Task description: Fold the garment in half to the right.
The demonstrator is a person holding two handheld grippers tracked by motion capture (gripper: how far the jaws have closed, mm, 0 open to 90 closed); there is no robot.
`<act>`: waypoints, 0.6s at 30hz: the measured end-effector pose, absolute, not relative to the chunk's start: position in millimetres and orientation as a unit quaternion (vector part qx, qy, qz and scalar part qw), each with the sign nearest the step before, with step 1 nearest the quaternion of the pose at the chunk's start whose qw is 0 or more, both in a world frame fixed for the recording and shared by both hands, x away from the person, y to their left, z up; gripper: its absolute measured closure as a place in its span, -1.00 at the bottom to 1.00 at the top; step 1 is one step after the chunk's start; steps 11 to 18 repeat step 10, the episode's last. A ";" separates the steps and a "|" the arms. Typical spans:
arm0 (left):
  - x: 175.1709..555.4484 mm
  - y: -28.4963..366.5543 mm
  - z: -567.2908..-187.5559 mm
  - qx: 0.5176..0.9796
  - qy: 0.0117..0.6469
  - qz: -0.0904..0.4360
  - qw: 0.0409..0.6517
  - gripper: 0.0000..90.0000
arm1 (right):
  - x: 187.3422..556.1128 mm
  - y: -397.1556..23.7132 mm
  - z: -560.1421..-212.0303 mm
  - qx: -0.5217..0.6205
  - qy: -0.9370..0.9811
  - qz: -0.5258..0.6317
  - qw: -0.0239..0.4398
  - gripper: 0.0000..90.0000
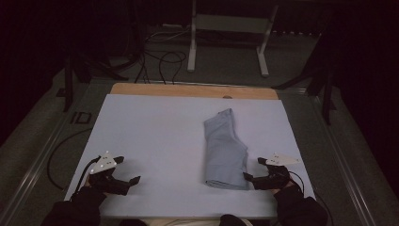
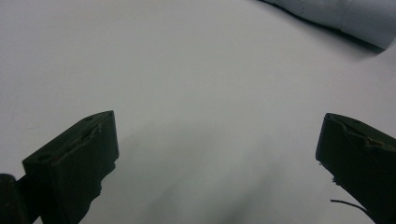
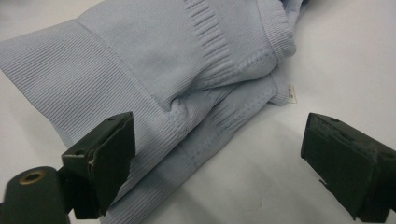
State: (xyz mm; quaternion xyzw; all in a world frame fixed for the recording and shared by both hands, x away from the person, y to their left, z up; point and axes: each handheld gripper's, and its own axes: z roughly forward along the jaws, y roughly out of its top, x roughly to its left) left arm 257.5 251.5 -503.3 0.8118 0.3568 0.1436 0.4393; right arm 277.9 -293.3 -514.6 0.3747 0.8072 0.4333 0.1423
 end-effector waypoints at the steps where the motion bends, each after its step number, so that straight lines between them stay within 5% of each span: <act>1: 257.3 251.5 -503.0 0.812 0.356 0.144 0.440 -0.99 | 278.1 -293.3 -514.9 0.376 0.807 0.433 0.142 -0.78; 18: 257.5 252.0 -502.6 0.810 0.358 0.145 0.442 -0.99 | 278.1 -293.1 -515.6 0.376 0.807 0.434 0.139 -0.78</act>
